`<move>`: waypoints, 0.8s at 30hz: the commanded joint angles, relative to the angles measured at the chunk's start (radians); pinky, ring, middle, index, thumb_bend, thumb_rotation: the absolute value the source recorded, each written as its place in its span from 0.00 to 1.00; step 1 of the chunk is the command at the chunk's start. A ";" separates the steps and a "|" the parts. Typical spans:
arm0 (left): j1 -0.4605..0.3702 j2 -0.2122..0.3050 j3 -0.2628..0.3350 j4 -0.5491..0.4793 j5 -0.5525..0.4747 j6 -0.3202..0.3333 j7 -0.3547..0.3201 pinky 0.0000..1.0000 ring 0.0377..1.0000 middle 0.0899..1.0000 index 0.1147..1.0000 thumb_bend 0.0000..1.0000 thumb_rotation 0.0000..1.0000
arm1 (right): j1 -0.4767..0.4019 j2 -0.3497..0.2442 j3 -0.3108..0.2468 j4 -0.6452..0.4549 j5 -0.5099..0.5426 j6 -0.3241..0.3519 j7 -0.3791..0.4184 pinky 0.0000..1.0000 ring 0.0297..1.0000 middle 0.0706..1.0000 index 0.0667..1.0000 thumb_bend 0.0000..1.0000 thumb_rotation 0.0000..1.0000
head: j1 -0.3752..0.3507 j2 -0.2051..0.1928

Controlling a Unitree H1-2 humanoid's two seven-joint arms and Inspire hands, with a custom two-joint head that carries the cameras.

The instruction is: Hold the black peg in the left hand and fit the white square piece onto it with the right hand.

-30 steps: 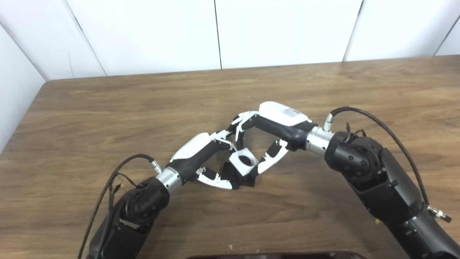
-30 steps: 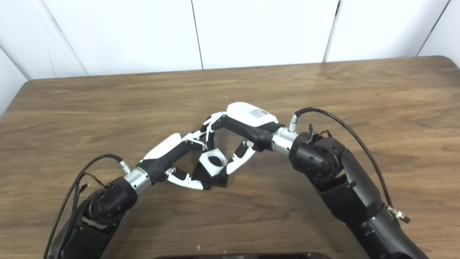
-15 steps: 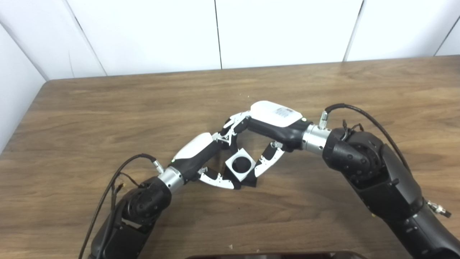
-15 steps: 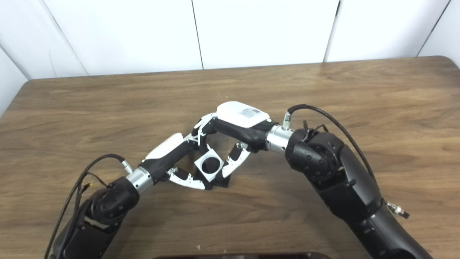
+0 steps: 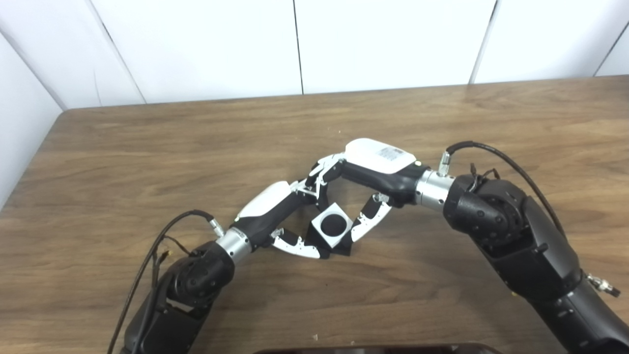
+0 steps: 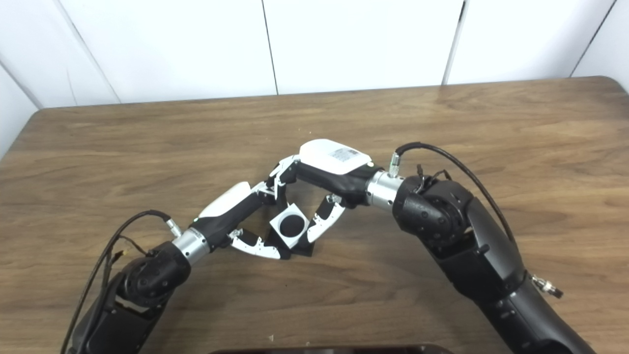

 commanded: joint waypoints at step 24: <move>-0.008 0.004 -0.022 0.008 0.025 -0.001 -0.024 1.00 1.00 0.98 0.43 0.52 0.07 | -0.012 -0.006 -0.020 0.023 -0.001 -0.030 -0.036 0.84 0.86 0.77 0.44 0.52 0.13 | 0.004 0.010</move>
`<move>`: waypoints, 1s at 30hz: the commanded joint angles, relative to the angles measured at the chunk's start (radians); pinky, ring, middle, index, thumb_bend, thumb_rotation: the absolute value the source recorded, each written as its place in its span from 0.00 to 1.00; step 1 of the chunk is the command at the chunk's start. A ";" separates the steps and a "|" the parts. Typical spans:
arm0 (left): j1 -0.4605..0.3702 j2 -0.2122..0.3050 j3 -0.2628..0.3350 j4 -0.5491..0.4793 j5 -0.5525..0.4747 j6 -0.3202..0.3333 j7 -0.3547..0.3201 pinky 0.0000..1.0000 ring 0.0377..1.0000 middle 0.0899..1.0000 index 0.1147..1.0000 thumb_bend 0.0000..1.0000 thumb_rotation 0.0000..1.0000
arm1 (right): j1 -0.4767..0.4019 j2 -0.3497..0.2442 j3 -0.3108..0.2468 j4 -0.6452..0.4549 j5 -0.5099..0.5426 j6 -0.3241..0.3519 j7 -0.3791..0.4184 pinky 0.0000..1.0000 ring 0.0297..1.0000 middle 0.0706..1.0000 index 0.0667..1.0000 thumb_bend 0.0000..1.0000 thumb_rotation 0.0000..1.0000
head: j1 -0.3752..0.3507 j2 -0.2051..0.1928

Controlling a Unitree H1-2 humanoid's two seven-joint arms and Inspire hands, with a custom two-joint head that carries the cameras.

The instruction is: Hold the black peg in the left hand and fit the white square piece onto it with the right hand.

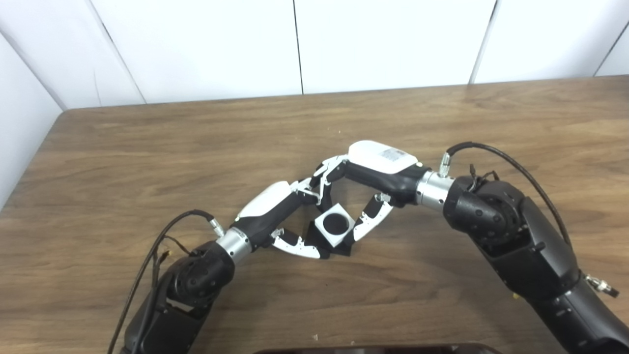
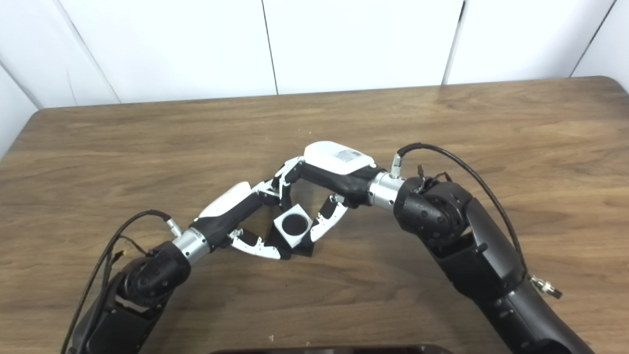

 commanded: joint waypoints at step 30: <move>-0.002 0.009 -0.021 0.004 0.021 0.017 -0.030 1.00 1.00 0.99 0.43 0.52 0.07 | -0.039 -0.021 -0.009 -0.055 -0.015 0.072 0.079 0.90 0.91 0.87 0.77 0.91 0.38 | -0.006 -0.001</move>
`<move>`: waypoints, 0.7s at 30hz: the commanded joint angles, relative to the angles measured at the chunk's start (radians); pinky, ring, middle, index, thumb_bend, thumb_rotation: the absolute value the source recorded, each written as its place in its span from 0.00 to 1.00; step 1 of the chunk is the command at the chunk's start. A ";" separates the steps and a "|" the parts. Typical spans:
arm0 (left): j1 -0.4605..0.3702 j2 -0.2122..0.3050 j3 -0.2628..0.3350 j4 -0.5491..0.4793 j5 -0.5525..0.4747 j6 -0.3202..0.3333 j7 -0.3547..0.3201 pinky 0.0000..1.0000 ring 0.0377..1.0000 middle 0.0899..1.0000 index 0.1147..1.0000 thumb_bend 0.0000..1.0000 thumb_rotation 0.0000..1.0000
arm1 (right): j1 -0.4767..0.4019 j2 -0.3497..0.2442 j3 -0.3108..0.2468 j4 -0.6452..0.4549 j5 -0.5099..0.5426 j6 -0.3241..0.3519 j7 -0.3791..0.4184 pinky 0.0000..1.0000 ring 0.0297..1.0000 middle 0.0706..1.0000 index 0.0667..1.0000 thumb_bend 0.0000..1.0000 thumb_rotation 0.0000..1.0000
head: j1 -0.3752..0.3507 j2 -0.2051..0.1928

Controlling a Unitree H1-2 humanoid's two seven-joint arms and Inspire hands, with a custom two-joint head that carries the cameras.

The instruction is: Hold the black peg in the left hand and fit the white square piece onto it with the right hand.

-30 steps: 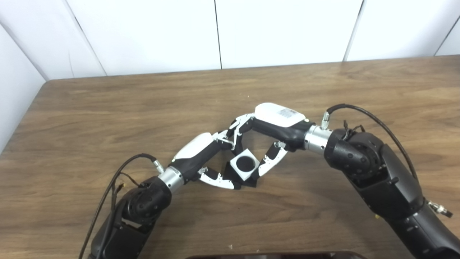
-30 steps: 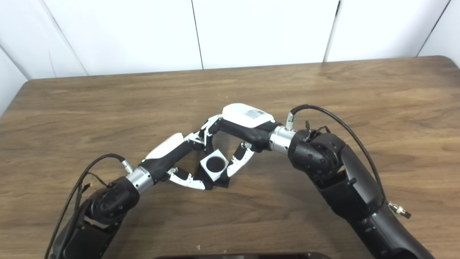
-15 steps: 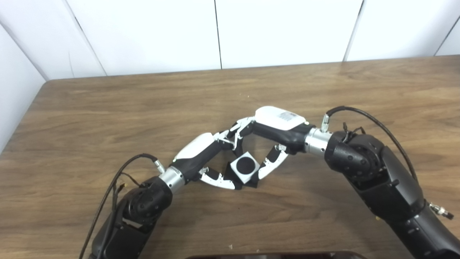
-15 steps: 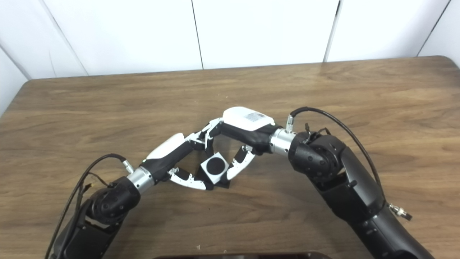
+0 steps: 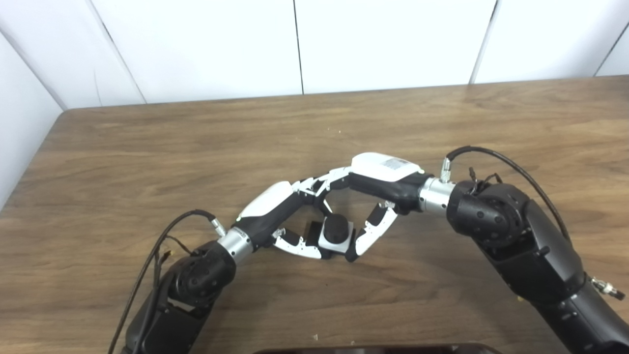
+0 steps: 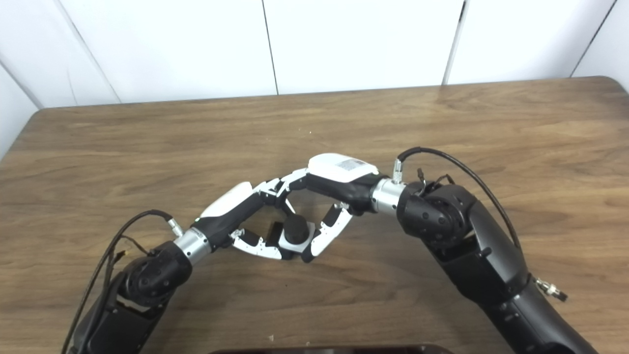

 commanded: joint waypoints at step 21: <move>0.014 0.049 0.000 0.014 0.003 -0.029 -0.029 1.00 1.00 0.99 0.55 0.71 0.12 | -0.021 -0.034 -0.262 0.056 0.060 0.032 -0.175 0.65 0.80 0.83 0.72 0.74 0.16 | -0.115 -0.044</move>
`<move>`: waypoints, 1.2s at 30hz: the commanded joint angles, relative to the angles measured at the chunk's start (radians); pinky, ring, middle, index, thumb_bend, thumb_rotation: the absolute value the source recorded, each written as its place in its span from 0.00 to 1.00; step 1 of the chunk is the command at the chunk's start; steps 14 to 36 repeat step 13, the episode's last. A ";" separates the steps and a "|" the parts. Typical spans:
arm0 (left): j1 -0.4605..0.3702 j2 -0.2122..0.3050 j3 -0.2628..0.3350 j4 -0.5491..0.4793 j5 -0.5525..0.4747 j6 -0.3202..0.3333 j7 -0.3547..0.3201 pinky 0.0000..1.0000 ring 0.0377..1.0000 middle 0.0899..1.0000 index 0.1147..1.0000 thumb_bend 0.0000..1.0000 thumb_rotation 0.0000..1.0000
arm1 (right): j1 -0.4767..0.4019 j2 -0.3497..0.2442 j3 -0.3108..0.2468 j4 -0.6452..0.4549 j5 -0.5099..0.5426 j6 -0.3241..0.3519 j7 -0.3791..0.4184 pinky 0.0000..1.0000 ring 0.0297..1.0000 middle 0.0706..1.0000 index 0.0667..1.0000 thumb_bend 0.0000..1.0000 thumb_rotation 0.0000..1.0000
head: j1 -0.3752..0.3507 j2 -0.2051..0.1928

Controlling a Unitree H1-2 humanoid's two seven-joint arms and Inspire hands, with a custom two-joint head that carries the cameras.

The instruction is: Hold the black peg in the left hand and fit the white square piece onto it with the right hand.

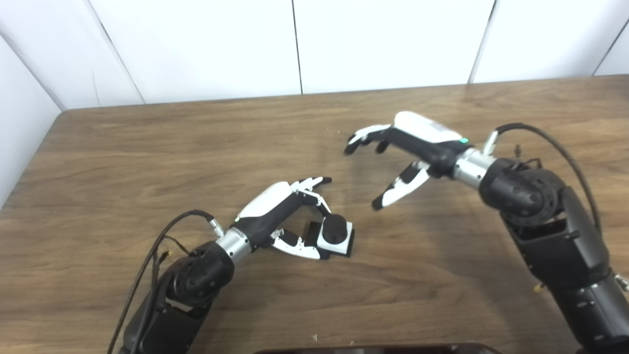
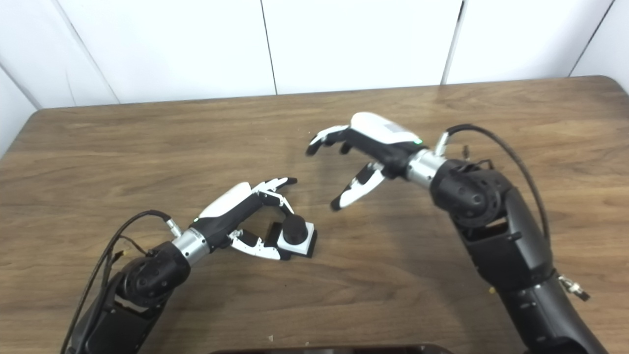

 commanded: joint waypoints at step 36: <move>0.070 0.042 0.087 -0.078 -0.044 0.019 -0.004 0.94 1.00 0.99 0.95 0.92 0.22 | 0.098 0.066 -0.140 -0.003 0.084 0.079 -0.223 0.76 0.82 0.80 0.73 0.69 0.15 | -0.032 -0.014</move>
